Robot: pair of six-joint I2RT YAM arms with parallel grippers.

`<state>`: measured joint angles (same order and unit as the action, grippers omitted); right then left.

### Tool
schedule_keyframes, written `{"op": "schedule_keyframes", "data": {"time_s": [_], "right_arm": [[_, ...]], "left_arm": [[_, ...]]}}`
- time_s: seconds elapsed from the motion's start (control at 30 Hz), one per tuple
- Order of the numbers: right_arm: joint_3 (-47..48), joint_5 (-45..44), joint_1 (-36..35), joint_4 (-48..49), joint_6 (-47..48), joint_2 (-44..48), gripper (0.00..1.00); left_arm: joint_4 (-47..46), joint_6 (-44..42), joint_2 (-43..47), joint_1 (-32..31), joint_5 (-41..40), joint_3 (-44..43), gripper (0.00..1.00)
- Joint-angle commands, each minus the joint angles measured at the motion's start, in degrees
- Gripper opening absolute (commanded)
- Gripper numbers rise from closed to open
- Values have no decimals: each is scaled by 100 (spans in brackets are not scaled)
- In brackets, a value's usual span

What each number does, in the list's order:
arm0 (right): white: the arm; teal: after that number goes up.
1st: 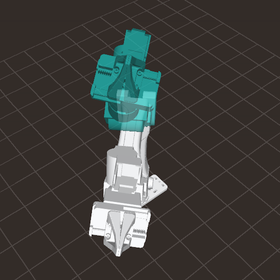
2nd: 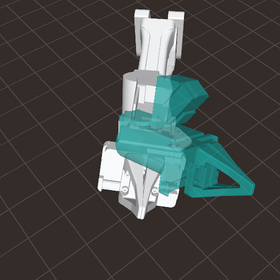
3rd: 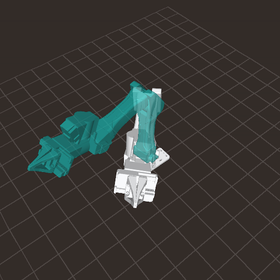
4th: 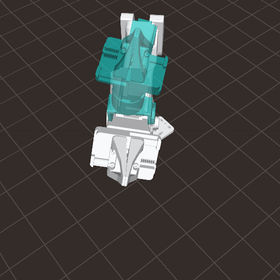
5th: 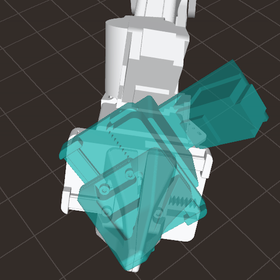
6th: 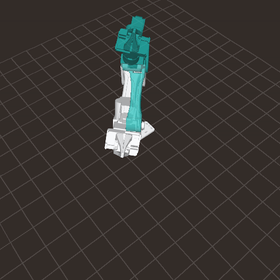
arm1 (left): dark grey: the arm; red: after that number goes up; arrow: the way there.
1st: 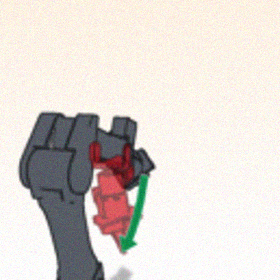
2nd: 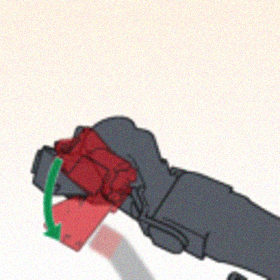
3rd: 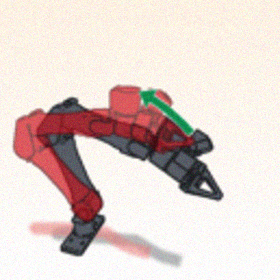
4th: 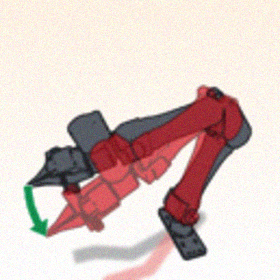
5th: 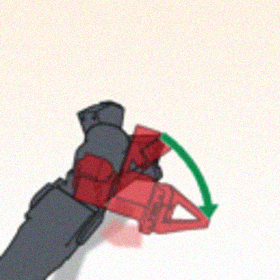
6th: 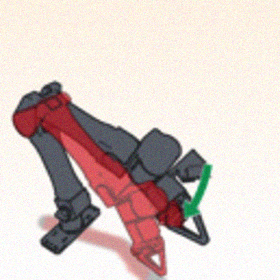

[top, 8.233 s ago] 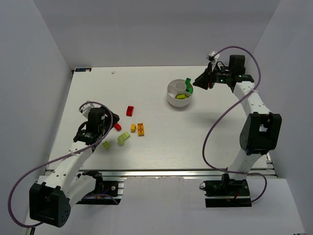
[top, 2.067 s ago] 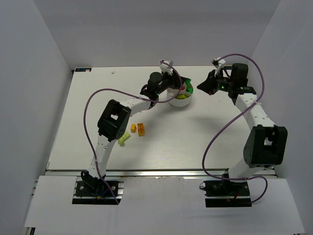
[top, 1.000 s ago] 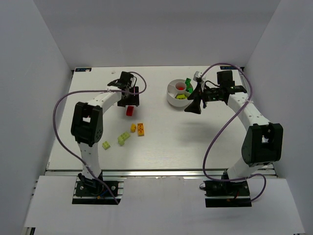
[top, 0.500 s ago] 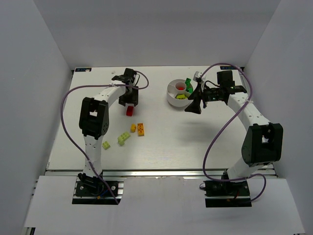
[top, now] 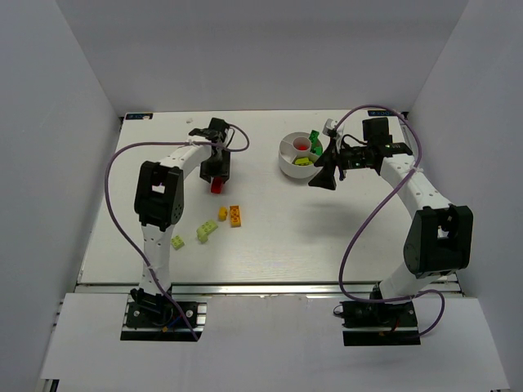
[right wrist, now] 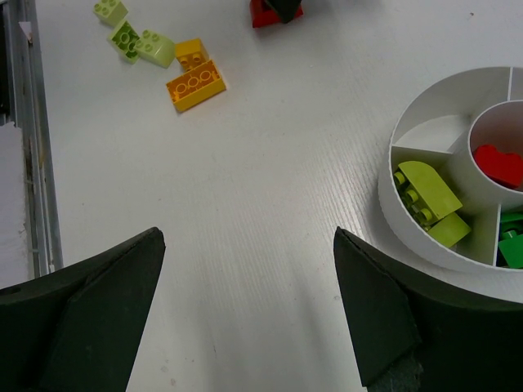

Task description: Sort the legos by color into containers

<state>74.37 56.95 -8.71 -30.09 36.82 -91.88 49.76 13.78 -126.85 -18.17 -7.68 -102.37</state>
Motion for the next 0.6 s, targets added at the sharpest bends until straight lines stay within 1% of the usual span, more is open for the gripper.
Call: {"op": "schedule_keyframes", "data": {"time_s": [0.0,0.17,0.3,0.33,0.43,0.47,0.53,0.57], "right_arm": [[95,27,-8,12,18,108,88],[95,44,-8,12,10,117,88],[95,44,-17,3,10,126,88],[95,44,-8,11,10,126,88],[95,44,-17,12,10,135,88],[95,44,-17,20,-16,144,87],[87,1,-17,99,-95,152,86],[34,-43,-8,247,-148,196,83]], "left_arm": [[-1,-33,-15,-20,74,33,59],[-1,-42,-33,-20,109,76,57],[-106,-7,98,-20,118,94,43],[-141,19,160,-20,127,112,36],[-475,133,476,-20,346,208,24],[-780,203,712,-20,468,269,21],[-1220,248,985,-20,1231,541,17],[-1519,361,1134,-20,1530,682,14]]}}
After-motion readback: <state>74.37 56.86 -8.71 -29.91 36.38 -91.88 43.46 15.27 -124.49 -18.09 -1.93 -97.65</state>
